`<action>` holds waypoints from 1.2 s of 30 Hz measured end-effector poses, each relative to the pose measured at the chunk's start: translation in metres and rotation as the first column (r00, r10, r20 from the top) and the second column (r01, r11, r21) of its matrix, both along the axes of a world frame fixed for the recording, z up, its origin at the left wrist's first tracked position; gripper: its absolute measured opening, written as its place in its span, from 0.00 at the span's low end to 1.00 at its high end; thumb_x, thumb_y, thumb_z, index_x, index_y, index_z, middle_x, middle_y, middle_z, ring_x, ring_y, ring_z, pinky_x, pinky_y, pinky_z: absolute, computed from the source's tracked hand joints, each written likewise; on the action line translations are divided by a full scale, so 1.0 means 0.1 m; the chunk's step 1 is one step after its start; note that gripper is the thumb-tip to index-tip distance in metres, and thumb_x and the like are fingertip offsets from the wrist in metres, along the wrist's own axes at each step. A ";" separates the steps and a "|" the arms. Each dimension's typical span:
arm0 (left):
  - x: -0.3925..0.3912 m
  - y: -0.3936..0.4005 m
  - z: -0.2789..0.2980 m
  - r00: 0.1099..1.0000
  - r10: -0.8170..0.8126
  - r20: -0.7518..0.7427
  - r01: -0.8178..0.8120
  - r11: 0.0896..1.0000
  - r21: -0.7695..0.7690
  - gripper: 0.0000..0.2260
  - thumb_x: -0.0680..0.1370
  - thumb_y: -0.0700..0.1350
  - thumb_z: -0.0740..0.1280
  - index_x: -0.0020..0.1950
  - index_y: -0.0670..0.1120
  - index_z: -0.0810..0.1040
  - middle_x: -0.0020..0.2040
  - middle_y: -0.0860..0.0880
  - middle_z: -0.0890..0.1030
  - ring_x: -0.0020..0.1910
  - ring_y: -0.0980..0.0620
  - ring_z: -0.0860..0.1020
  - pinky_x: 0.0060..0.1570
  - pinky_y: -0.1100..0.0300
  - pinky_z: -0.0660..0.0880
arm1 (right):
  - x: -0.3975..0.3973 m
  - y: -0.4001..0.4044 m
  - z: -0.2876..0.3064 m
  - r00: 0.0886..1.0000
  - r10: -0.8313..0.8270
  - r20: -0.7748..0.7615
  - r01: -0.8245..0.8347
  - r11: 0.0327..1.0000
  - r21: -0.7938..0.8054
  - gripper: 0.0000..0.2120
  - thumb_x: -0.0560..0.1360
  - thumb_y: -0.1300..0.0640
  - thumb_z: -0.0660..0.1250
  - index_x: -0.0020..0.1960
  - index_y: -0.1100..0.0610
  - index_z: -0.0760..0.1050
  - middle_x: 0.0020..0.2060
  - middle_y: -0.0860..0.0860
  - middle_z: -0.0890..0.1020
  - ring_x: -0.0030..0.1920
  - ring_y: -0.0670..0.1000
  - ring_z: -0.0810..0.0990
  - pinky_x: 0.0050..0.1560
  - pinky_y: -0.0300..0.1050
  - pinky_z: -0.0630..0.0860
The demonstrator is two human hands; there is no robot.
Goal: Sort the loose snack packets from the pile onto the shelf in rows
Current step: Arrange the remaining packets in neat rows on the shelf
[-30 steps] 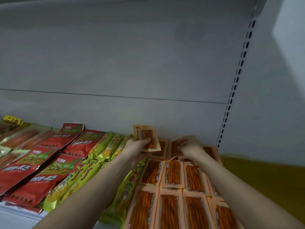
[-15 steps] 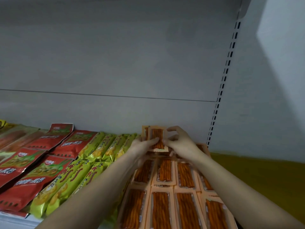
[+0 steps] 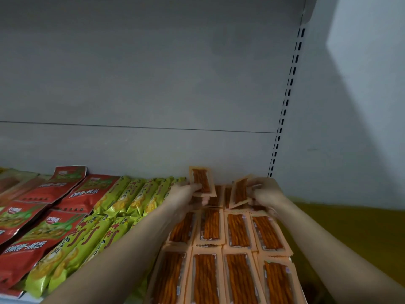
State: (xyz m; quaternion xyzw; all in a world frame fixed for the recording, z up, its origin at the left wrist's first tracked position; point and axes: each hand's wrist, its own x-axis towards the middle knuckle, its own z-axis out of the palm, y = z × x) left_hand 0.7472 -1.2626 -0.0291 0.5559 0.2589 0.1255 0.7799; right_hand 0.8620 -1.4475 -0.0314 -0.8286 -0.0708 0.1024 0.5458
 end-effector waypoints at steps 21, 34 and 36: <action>0.15 -0.31 0.01 0.965 -0.057 -0.254 0.259 0.113 0.959 0.08 0.78 0.47 0.66 0.54 0.47 0.82 0.52 0.46 0.84 0.53 0.44 0.81 0.51 0.53 0.78 | 0.02 -0.34 0.07 0.992 0.096 0.085 -0.089 0.992 -0.084 0.18 0.78 0.63 0.69 0.64 0.55 0.67 0.47 0.58 0.80 0.35 0.55 0.82 0.29 0.45 0.77; 0.15 -0.36 -0.21 0.880 -0.036 -0.474 0.464 -0.153 0.872 0.19 0.80 0.61 0.63 0.68 0.58 0.76 0.70 0.49 0.70 0.70 0.43 0.68 0.68 0.49 0.68 | 0.20 -0.35 -0.28 0.926 0.137 0.352 0.061 0.866 -0.496 0.15 0.76 0.49 0.71 0.59 0.55 0.77 0.56 0.56 0.74 0.57 0.59 0.76 0.52 0.49 0.75; 0.11 -0.31 -0.23 0.899 -0.045 -0.436 0.430 -0.105 0.897 0.19 0.80 0.60 0.63 0.68 0.56 0.76 0.72 0.48 0.70 0.70 0.42 0.68 0.69 0.48 0.67 | 0.17 -0.31 -0.23 0.899 0.121 0.420 0.098 0.880 -0.464 0.13 0.78 0.49 0.67 0.58 0.55 0.77 0.56 0.56 0.74 0.57 0.59 0.75 0.54 0.52 0.76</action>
